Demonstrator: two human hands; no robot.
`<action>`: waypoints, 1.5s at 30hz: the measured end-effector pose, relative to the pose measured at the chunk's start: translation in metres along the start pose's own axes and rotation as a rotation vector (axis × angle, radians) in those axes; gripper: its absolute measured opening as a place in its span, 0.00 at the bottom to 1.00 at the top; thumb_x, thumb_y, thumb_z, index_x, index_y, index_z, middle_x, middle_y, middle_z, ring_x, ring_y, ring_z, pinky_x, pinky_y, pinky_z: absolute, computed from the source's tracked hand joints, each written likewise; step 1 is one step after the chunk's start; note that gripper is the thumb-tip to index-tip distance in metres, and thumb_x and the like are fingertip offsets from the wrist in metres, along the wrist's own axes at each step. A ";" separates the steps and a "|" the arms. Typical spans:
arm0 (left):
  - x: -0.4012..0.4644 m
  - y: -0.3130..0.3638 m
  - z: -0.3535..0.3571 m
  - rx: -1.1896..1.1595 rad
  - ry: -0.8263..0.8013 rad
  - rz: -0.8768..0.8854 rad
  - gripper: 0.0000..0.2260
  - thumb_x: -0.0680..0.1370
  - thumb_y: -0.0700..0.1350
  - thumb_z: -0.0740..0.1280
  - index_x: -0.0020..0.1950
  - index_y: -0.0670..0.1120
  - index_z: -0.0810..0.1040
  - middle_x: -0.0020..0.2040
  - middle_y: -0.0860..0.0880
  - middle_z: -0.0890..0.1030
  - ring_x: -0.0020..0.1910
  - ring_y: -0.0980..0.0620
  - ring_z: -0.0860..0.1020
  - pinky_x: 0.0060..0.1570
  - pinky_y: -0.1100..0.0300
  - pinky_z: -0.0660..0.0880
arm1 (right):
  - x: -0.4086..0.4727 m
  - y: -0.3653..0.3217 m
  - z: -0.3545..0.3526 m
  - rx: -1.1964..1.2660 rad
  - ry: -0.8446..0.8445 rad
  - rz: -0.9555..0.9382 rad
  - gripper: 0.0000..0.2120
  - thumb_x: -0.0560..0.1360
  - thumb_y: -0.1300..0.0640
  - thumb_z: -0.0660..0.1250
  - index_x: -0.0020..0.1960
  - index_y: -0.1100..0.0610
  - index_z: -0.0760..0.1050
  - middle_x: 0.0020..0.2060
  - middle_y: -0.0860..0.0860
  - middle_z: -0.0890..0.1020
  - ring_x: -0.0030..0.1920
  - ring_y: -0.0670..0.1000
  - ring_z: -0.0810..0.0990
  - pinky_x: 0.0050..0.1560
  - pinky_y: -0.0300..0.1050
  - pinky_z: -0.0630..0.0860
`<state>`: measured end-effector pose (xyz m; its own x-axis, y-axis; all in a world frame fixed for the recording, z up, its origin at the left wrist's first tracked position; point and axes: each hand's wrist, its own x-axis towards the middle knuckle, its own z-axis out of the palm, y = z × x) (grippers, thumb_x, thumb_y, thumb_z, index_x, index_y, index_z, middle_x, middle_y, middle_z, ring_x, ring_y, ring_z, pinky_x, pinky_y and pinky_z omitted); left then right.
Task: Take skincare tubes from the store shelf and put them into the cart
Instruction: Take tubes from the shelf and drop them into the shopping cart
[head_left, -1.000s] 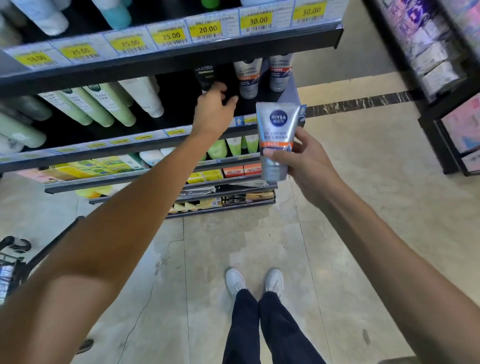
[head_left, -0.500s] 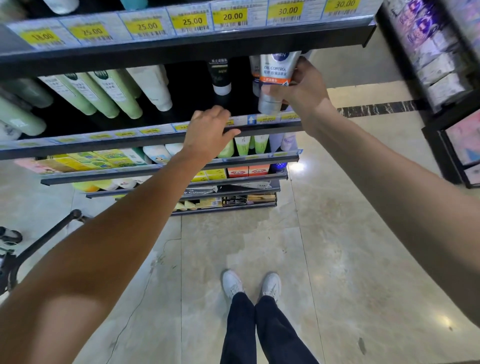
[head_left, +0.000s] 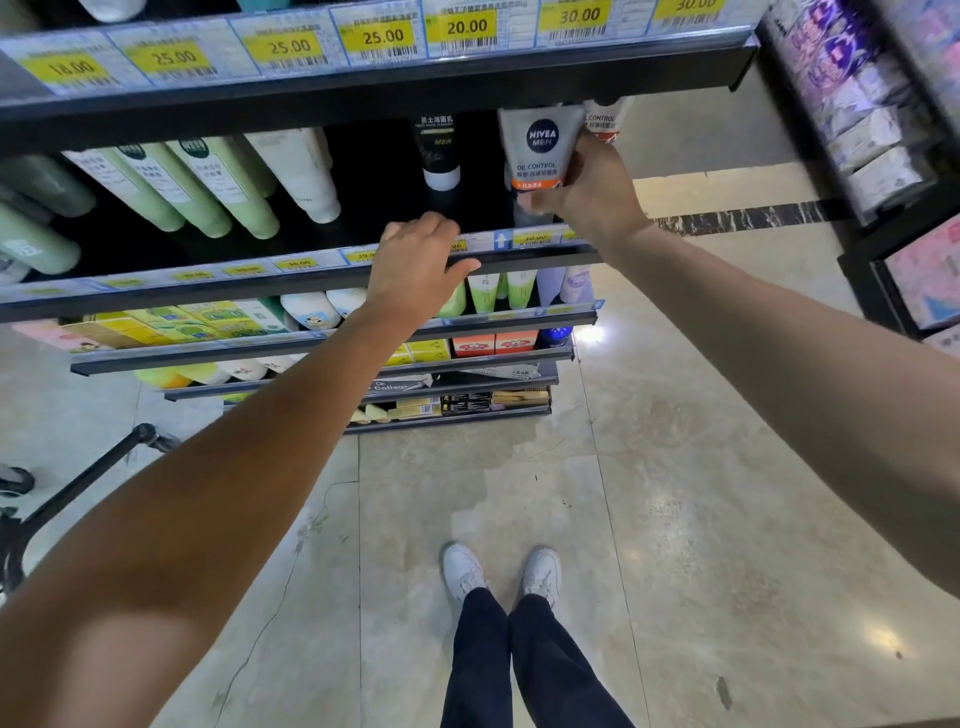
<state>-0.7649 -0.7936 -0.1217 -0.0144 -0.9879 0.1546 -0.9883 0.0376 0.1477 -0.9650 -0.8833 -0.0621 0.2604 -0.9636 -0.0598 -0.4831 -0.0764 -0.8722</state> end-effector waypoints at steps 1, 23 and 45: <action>0.000 0.000 0.000 -0.003 -0.004 -0.001 0.22 0.81 0.57 0.66 0.65 0.41 0.77 0.61 0.42 0.80 0.59 0.41 0.78 0.65 0.47 0.68 | -0.002 0.000 0.001 -0.016 -0.013 0.000 0.31 0.67 0.58 0.83 0.67 0.58 0.75 0.61 0.49 0.84 0.60 0.47 0.81 0.64 0.44 0.78; -0.028 0.014 -0.051 -0.064 -0.125 -0.029 0.27 0.82 0.50 0.66 0.78 0.40 0.64 0.73 0.40 0.70 0.76 0.39 0.64 0.77 0.46 0.61 | -0.069 -0.014 -0.027 -0.032 0.097 0.208 0.26 0.76 0.56 0.76 0.71 0.55 0.72 0.63 0.50 0.79 0.62 0.51 0.76 0.60 0.42 0.73; -0.440 0.054 -0.180 -0.077 0.293 -1.158 0.21 0.81 0.51 0.68 0.71 0.42 0.74 0.65 0.39 0.77 0.64 0.36 0.76 0.62 0.41 0.75 | -0.303 -0.132 0.120 -0.456 -0.880 -0.704 0.24 0.83 0.46 0.62 0.77 0.49 0.68 0.76 0.48 0.69 0.78 0.50 0.63 0.75 0.44 0.60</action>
<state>-0.7850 -0.3297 -0.0056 0.9232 -0.3693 0.1060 -0.3794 -0.8331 0.4025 -0.8798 -0.5509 0.0131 0.9769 -0.1855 -0.1058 -0.2112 -0.7662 -0.6069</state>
